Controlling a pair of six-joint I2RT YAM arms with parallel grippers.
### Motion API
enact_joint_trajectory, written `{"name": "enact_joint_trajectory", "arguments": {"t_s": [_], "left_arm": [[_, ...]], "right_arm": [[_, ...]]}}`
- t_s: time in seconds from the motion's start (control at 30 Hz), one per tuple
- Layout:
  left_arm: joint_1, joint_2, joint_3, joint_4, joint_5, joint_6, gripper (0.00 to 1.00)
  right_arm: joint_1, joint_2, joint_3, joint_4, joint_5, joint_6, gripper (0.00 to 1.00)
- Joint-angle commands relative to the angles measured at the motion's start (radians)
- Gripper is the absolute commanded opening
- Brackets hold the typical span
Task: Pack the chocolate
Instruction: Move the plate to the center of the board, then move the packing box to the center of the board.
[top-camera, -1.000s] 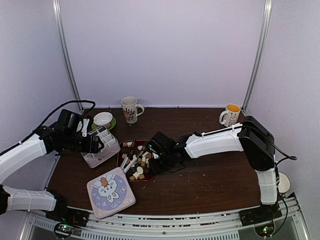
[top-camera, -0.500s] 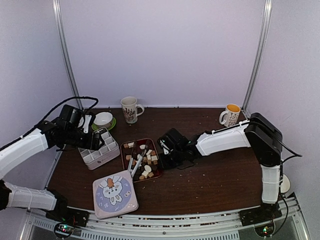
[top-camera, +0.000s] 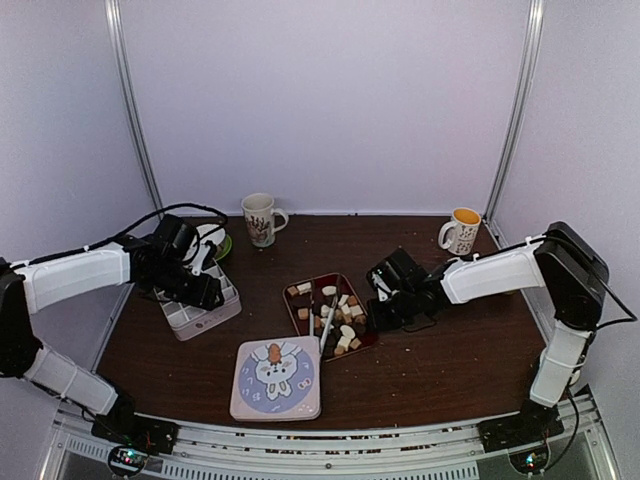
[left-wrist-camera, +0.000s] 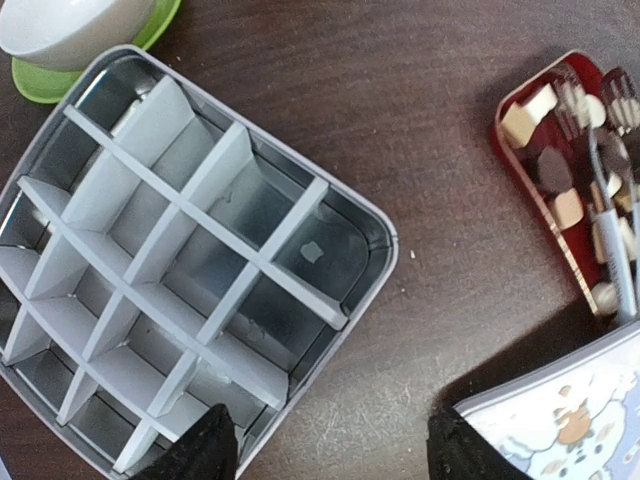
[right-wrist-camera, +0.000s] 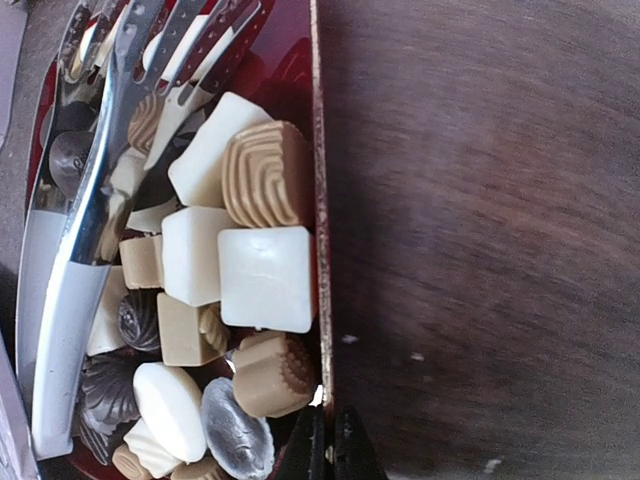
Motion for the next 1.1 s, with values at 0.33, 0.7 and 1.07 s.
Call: {"name": "enact_joint_trajectory", "arguments": {"t_s": [0.33, 0.7, 1.07], "left_arm": [[-0.090, 0.227, 0.136, -0.026, -0.196, 0.120, 0.51], [-0.090, 0.314, 0.150, -0.068, -0.243, 0.078, 0.43], [-0.090, 0.369, 0.169, -0.109, -0.234, 0.044, 0.25]], "right_arm": [[-0.143, -0.146, -0.169, -0.076, 0.152, -0.051, 0.00], [-0.170, -0.220, -0.191, -0.091, 0.174, -0.077, 0.15], [-0.172, -0.300, -0.165, -0.102, 0.201, -0.132, 0.31]]}}
